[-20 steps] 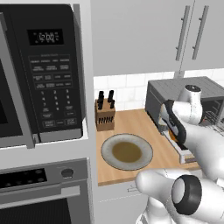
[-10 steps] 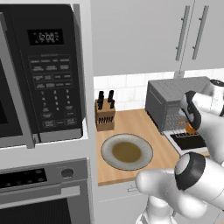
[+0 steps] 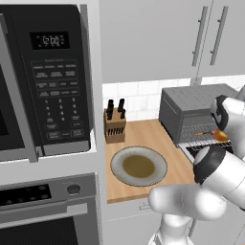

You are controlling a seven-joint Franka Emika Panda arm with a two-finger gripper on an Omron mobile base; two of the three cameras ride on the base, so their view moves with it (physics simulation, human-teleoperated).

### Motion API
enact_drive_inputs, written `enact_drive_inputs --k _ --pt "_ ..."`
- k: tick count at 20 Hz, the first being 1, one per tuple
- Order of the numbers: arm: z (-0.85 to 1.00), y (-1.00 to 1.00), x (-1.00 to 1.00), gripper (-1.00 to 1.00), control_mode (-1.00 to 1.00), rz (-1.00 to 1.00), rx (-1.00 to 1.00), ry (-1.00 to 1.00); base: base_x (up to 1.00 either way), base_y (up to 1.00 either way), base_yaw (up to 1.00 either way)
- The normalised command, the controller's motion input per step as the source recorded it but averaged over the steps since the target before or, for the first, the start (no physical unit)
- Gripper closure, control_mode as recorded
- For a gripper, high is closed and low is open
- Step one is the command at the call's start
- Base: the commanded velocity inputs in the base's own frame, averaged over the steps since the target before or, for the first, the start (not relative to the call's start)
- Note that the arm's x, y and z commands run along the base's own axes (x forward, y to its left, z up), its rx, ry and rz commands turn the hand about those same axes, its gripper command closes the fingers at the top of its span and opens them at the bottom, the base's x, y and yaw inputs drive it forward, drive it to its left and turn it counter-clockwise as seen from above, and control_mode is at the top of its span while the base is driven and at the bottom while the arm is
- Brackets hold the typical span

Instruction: Pick up the kebab skewer and baguette bread, and place them inside the toaster oven. Close the toaster oven door and start by setting the timer.

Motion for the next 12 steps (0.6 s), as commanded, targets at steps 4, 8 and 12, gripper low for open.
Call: enact_drive_inputs --k 4,8,12 --pt "-0.2 -0.09 0.24 1.0 -1.0 -0.17 0.0 0.0 0.0 0.0 0.0" --pt "-0.26 -0.1 0.38 1.0 -1.0 -0.15 0.01 0.0 0.0 0.0 0.0" --pt "-0.14 -0.1 0.35 1.0 -1.0 -0.12 0.01 0.0 0.0 0.0 0.0"
